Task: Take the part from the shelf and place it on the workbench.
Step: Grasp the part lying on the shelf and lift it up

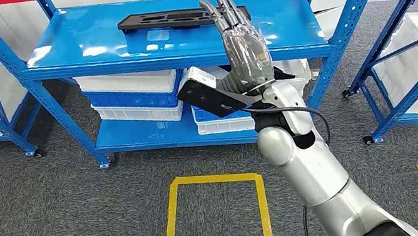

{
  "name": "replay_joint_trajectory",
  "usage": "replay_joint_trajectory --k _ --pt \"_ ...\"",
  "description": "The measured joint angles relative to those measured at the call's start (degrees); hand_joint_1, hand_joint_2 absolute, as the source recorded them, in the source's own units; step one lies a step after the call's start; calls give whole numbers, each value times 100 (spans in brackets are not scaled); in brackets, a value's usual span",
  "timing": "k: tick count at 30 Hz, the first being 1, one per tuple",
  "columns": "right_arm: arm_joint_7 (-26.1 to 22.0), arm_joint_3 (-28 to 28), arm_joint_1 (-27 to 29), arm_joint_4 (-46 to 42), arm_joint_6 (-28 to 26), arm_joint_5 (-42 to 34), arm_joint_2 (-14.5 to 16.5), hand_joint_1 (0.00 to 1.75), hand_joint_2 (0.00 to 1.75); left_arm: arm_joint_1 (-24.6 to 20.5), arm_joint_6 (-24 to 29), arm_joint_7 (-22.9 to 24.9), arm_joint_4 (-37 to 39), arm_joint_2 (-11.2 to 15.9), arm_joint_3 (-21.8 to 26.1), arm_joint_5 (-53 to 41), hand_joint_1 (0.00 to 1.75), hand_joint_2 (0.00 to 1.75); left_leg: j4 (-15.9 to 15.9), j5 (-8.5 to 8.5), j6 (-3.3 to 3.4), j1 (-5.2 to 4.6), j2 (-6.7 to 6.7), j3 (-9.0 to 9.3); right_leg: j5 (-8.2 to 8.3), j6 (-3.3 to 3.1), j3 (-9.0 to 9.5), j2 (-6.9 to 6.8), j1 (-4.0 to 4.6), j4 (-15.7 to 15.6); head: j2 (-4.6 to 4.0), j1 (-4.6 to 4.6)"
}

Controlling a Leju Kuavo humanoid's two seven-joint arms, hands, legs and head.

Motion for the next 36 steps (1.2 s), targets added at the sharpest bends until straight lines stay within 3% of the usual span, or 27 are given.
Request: replay_joint_trajectory --k 13,18,20,22,24,25,26,28,30,33,35,36 --pt "-137 -430 -90 -16 104 -1226 -58 0 175 23 -34 -92 -171 32 154 52 0 0 4 -1 1 -2 1 -1 1 1 0 0 -1 -3 0 0" --pt "-160 -551 -90 -84 102 -1335 -87 0 175 31 -66 -136 -223 49 186 56 0 0 -8 24 73 -1 26 12 21 67 -32 -15 -58 -18 0 0" --pt "-176 -605 -89 -115 95 -1358 -110 0 175 40 -66 -191 -239 53 208 57 0 0 -77 70 136 31 62 60 -141 21 -227 -77 -27 345 0 12" --pt "-193 -650 -59 -121 90 -1379 -138 0 175 58 -72 -239 -245 64 242 62 0 0 -93 82 162 39 90 67 -416 -51 -665 -119 -15 1155 0 20" --pt "-204 -683 -5 -121 89 -1397 -175 0 175 80 -79 -256 -245 74 269 64 0 0 -91 67 152 33 105 72 -516 -51 -1030 -121 -5 1739 0 20" --pt "-207 -695 15 -121 89 -1402 -192 0 175 87 -80 -257 -245 75 279 64 0 0 -88 51 138 33 104 82 -434 -21 -1065 -124 -3 1716 0 21" --pt "-210 -704 25 -122 89 -1406 -205 0 175 93 -80 -258 -245 75 285 63 0 0 -86 28 115 38 103 103 -270 17 -984 -136 -8 1453 0 21" --pt "-218 -714 26 -123 89 -1407 -219 0 175 98 -78 -258 -245 79 295 61 0 0 -76 -47 41 34 103 150 82 63 -638 -193 -5 644 0 28" --pt "-232 -719 24 -121 89 -1408 -231 0 175 100 -67 -260 -245 91 303 56 0 0 -74 -110 -32 8 109 175 203 -16 -413 -220 14 183 0 13" --pt "-282 -728 26 -117 84 -1409 -261 0 175 106 -49 -269 -244 104 307 47 0 0 -83 -165 -110 35 128 205 152 -203 -378 -173 30 142 0 -15" --pt "-319 -730 25 -118 75 -1409 -264 0 175 107 -36 -284 -245 105 308 43 0 0 207 -318 -167 66 123 93 112 -303 -322 -147 13 132 0 -30" --pt "-330 -730 29 -117 71 -1409 -262 0 175 111 -32 -290 -244 106 309 42 0 0 536 -452 -186 72 111 -81 89 -345 -296 -140 15 130 0 -39"
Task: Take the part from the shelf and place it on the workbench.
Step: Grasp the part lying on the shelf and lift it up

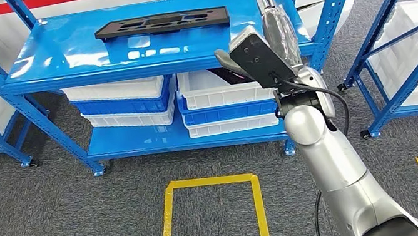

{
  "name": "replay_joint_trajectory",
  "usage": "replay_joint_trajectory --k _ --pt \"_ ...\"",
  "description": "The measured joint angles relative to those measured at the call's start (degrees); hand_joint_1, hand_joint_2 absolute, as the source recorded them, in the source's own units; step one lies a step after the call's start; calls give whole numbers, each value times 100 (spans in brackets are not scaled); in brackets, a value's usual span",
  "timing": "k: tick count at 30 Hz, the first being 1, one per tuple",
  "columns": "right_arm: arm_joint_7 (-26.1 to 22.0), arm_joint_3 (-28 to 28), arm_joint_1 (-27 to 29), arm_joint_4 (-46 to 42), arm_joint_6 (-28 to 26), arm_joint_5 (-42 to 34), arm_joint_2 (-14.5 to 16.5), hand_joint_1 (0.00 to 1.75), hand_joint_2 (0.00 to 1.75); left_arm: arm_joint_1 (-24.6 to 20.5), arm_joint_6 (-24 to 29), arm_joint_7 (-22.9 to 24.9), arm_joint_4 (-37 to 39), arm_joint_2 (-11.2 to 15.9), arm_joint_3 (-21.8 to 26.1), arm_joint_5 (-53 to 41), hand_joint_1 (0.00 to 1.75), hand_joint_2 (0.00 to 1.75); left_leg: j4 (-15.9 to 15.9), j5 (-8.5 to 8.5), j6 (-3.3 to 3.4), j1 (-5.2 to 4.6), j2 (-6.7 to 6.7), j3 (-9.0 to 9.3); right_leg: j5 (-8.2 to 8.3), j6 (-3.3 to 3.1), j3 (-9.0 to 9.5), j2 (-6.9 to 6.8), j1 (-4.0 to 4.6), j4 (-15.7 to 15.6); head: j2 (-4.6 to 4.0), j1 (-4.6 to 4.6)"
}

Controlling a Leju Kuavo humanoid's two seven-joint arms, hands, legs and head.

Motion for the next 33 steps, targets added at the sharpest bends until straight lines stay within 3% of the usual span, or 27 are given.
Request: replay_joint_trajectory --k 2,3,4,5,7,9,12,14,17,19,20,22,24,26,29,31,33 --pt "-9 1 25 4 -4 -1 4 0 175 18 5 -3 2 0 4 -1 0 0 789 -253 -16 0 -13 -515 -42 -59 36 16 26 0 0 -8" --pt "-10 2 44 6 -5 -2 4 0 175 31 6 -3 3 0 6 -1 0 0 1045 -263 -11 0 -15 -740 -63 -79 56 29 42 0 0 -10" --pt "-11 2 59 8 -7 -2 5 0 175 41 6 -3 3 1 7 -1 0 0 1085 -144 8 -2 -15 -865 -87 -89 85 44 58 1 0 -9" --pt "-14 2 67 9 -10 -3 6 0 175 48 8 -4 4 2 8 -1 0 0 895 91 40 -9 -16 -873 -116 -92 126 58 74 1 0 -9" --pt "-25 2 66 10 -21 -7 10 0 175 51 16 -11 4 14 11 0 0 0 155 628 148 -41 -35 -646 -180 -78 222 78 102 -6 0 -3" --pt "-37 0 54 13 -37 -13 15 0 175 48 29 -27 7 26 15 4 0 0 -364 830 245 -93 -46 -442 -224 -38 270 91 122 -26 0 0" --pt "-40 -13 50 17 -47 -17 17 0 175 43 52 -46 10 29 31 15 0 0 -544 792 328 -124 -37 -344 -206 75 283 88 151 41 0 -5" --pt "-44 -22 29 18 -49 -17 13 0 175 42 55 -53 11 27 47 17 0 0 -605 797 371 -100 -39 -239 -297 103 183 60 156 279 0 9" --pt "-49 -32 36 23 -50 -17 -4 0 175 39 55 -55 32 26 70 9 0 0 -620 762 392 -90 -42 -166 -643 95 -382 35 125 1237 0 25" --pt "-49 -53 94 26 -51 -18 -23 0 175 40 55 -55 62 26 86 -6 0 0 -616 711 378 -89 -53 -124 -674 178 -681 31 95 1570 0 29" --pt "-49 -67 114 26 -53 -20 -35 0 175 41 55 -55 75 26 91 -15 0 0 -615 681 363 -88 -59 -87 -550 233 -669 25 79 1417 0 31" --pt "-52 -93 127 28 -60 -33 -58 0 175 41 55 -56 99 27 95 -27 0 0 -615 603 315 -85 -67 12 -137 334 -394 -13 46 649 0 37" --pt "-69 -115 136 32 -72 -56 -76 0 175 37 55 -64 118 32 100 -26 0 0 -615 520 240 -90 -64 76 20 274 -152 -57 58 65 0 33" --pt "-97 -137 155 36 -90 -74 -91 0 175 35 55 -89 134 38 107 2 0 0 -598 486 163 -92 -54 109 -11 115 -82 -60 91 -52 0 25" --pt "-131 -160 166 22 -127 -87 -93 0 175 31 55 -149 151 40 132 67 0 0 -383 451 79 -45 -48 36 25 -29 92 -36 53 -120 0 27" --pt "-142 -162 176 16 -147 -94 -75 0 175 26 55 -191 160 45 167 132 0 0 254 336 26 -21 -57 -339 -25 -105 203 -26 42 -157 0 24" --pt "-143 -162 223 16 -156 -98 -63 0 175 32 52 -219 175 48 218 192 0 0 899 93 -30 -9 -66 -838 -106 -144 293 -16 44 -161 0 22"
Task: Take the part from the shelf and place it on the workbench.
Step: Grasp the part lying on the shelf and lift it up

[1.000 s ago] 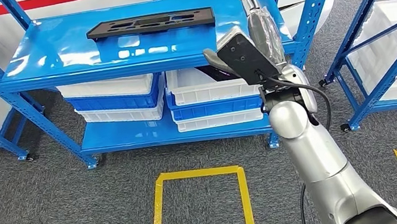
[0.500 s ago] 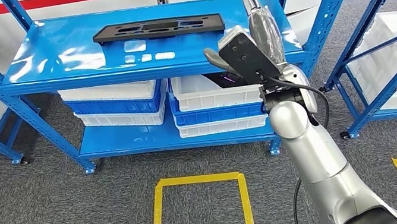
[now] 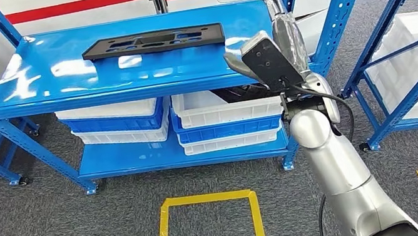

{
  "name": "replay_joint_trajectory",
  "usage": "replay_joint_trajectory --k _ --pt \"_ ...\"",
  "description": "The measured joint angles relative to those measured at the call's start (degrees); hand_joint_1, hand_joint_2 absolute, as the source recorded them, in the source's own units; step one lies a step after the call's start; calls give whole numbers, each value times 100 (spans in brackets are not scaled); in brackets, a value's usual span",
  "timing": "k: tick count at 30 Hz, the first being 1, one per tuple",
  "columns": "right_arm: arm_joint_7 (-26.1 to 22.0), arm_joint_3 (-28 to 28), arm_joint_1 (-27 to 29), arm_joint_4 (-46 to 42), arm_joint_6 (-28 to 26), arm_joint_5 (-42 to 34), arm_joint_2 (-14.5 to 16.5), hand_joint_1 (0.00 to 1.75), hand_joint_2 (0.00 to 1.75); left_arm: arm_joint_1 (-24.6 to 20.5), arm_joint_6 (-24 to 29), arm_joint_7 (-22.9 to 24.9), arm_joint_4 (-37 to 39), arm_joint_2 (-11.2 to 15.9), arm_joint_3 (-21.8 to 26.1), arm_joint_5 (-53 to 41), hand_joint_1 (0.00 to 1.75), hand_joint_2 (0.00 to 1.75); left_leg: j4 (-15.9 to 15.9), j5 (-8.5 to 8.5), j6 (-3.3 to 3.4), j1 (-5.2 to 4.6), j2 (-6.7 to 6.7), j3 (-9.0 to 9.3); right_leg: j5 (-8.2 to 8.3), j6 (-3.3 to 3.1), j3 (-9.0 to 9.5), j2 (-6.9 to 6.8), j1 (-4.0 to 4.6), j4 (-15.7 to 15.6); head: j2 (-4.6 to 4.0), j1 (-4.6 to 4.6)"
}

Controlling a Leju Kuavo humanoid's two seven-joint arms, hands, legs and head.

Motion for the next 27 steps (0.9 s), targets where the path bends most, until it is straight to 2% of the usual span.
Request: replay_joint_trajectory --k 1,2,3,5,6,7,9,11,12,13,15,16,17,18,20,21,22,24,26,27 --pt "0 0 28 0 -2 0 2 0 175 4 -9 -10 7 1 26 26 0 0 107 -65 -20 9 1 -164 -47 1 52 9 1 0 0 1" --pt "0 0 48 0 -4 0 3 0 175 6 -21 -20 12 1 50 45 0 0 29 -14 -30 19 2 -232 -95 11 111 20 1 0 0 0" --pt "0 0 61 0 -5 0 4 0 175 6 -34 -29 15 1 70 63 0 0 -235 180 -28 27 4 -198 -146 25 182 29 0 0 0 0" --pt "-1 0 69 2 -7 0 6 0 175 5 -50 -39 21 5 104 81 0 0 -977 704 19 22 5 0 -252 67 302 42 13 -1 0 -6" --pt "-2 1 71 4 -8 1 8 0 175 5 -54 -40 26 10 118 84 0 0 -1245 830 57 10 2 84 -309 98 343 54 27 -6 0 -9" --pt "-2 2 75 4 -9 2 10 0 175 4 -57 -40 32 14 129 85 0 0 -1392 856 94 -5 -1 135 -355 133 375 65 42 -19 0 -10" --pt "-7 2 81 1 -17 16 10 0 175 1 -66 -46 41 19 149 86 0 0 -1460 772 177 -24 -15 233 -372 232 466 82 84 17 0 -6" --pt "-17 -2 89 -3 -32 38 1 0 175 -2 -80 -57 49 19 163 83 0 0 -1523 840 270 -25 -14 411 -422 306 476 68 96 221 0 1" --pt "-23 -3 95 -4 -45 47 -8 0 175 -4 -87 -64 53 19 166 78 0 0 -1535 864 315 -23 -9 498 -505 314 362 59 86 452 0 2" --pt "-29 -4 116 -4 -61 53 -21 0 175 -5 -94 -71 56 19 167 72 0 0 -1540 857 341 -23 -1 552 -611 318 166 50 75 779 0 4" --pt "-41 -12 194 -4 -95 60 -56 0 175 -8 -99 -85 61 15 168 60 0 0 -1535 785 363 -27 -8 623 -852 321 -335 47 64 1438 0 6" --pt "-46 -19 247 -3 -106 61 -77 0 175 -8 -101 -89 65 13 168 54 0 0 -1533 740 360 -28 -21 660 -939 335 -527 46 61 1587 0 8" --pt "-52 -28 292 -3 -112 61 -96 0 175 -7 -101 -91 71 8 168 46 0 0 -1532 690 351 -29 -37 710 -943 363 -630 45 57 1545 0 10" --pt "-58 -36 324 -3 -115 62 -111 0 175 -7 -102 -92 77 4 168 36 0 0 -1530 635 338 -29 -49 773 -825 408 -642 42 53 1321 0 11" --pt "-69 -48 363 -3 -127 64 -134 0 175 -9 -102 -96 90 -4 166 18 0 0 -1524 506 296 -35 -60 919 -304 504 -520 9 48 597 0 10" --pt "-73 -50 376 -2 -135 66 -141 0 175 -12 -101 -100 96 -7 165 11 0 0 -1523 441 266 -41 -61 978 -98 483 -453 -24 51 326 0 15" --pt "-76 -51 389 -5 -143 67 -146 0 175 -16 -101 -102 101 -9 163 8 0 0 -1528 381 228 -46 -60 1025 40 431 -392 -46 71 163 0 16" --pt "-83 -56 407 -16 -155 68 -150 0 175 -22 -99 -106 108 -13 161 5 0 0 -1485 335 157 -53 -47 1093 78 240 -310 -51 73 100 0 23" --pt "-89 -65 407 -38 -166 68 -150 0 175 -30 -98 -107 110 -15 159 4 0 0 -1308 311 110 -38 -30 1075 100 118 -178 -25 27 62 0 19" --pt "-91 -67 402 -48 -173 68 -145 0 175 -38 -98 -107 111 -15 158 3 0 0 -1112 281 92 -28 -26 974 81 73 -91 -19 10 56 0 11"
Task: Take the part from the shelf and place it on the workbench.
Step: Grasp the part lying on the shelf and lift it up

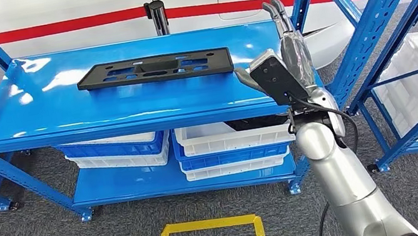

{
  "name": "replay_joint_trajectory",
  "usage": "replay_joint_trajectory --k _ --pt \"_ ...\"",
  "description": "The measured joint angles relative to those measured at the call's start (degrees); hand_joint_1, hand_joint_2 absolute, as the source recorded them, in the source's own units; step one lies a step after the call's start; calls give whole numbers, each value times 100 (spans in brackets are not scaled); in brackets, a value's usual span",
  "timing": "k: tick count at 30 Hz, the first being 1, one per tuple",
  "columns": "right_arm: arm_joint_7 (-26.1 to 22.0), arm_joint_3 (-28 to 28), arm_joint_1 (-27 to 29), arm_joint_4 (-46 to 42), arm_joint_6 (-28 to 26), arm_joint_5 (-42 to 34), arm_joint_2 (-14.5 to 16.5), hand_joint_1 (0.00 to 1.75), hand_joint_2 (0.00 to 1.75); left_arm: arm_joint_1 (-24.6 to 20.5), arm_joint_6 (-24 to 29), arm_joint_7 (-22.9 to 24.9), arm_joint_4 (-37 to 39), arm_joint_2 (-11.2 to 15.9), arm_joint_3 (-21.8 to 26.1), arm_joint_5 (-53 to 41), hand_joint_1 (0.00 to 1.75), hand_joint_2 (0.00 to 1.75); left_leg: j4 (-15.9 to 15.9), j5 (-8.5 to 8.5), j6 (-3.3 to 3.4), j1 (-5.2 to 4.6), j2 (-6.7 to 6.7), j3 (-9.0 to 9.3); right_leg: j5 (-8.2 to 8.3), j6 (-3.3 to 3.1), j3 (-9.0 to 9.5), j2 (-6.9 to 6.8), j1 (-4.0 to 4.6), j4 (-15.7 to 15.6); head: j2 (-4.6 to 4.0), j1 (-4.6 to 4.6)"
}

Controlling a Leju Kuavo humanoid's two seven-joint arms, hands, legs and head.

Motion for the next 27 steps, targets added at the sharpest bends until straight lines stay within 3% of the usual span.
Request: replay_joint_trajectory --k 3,5,6,8,10,13,15,18,20,21,22,24,26,27 --pt "-3 1 23 -14 -14 -1 11 0 175 -14 16 -1 4 1 -1 -3 0 0 908 -286 -63 18 10 -657 -117 -60 138 7 -5 -6 0 -17" --pt "-3 2 65 -14 -14 -1 10 0 175 -10 40 -1 7 1 -1 -3 0 0 1072 -414 -102 30 20 -992 -224 -49 244 17 -5 -6 0 -19" --pt "-3 2 80 -14 -14 -1 9 0 175 -10 50 -1 8 1 -1 -3 0 0 888 -299 -112 38 24 -1022 -282 -35 313 21 -7 -6 0 -19" --pt "-3 1 92 -13 -15 0 9 0 175 -9 60 -1 11 2 -1 -3 0 0 209 271 -98 50 40 -880 -400 6 456 24 -10 -10 0 -18" --pt "-3 -1 86 -15 -16 1 11 0 175 -17 65 -1 20 2 -3 -3 0 0 -244 640 -37 16 79 -742 -496 81 551 34 4 -48 0 -15" --pt "-2 0 73 -34 -20 2 13 0 175 -36 67 -8 27 2 -8 -3 0 0 -364 622 135 -36 80 -626 -502 231 650 38 40 -33 0 -18" --pt "-4 -2 59 -46 -21 2 9 0 175 -48 68 -14 28 3 -8 -3 0 0 -409 594 237 -34 61 -482 -492 277 505 33 46 291 0 -15" --pt "-5 -4 82 -48 -27 2 -4 0 175 -55 76 -18 31 5 -10 -3 0 0 -423 481 304 -42 30 -341 -709 247 -215 31 32 1280 0 -7" --pt "-11 -10 128 -46 -32 1 -16 0 175 -45 88 -18 34 6 -11 -3 0 0 -422 368 309 -60 -6 -230 -912 222 -604 31 36 1528 0 0" --pt "-20 -15 143 -46 -35 1 -26 0 175 -36 96 -18 37 5 -11 -3 0 0 -422 305 307 -75 -25 -151 -889 233 -662 31 43 1385 0 3" --pt "-34 -20 150 -46 -39 0 -37 0 175 -28 110 -17 42 4 -11 -3 0 0 -423 237 305 -91 -39 -64 -741 259 -641 31 59 1085 0 5" --pt "-69 -26 156 -38 -50 -4 -66 0 175 -11 195 6 69 -7 -22 -20 0 0 -426 97 288 -120 -53 84 -157 305 -512 24 106 362 0 -3" --pt "-108 -23 157 -20 -68 -24 -87 0 175 4 343 169 117 -14 -46 -53 0 0 -433 -8 236 -132 -62 188 235 234 -387 16 152 21 0 -13" --pt "-128 -22 147 -13 -83 -46 -96 0 175 15 447 360 156 -8 -57 -81 0 0 -420 -18 203 -138 -66 236 263 169 -338 13 149 -4 0 -13"
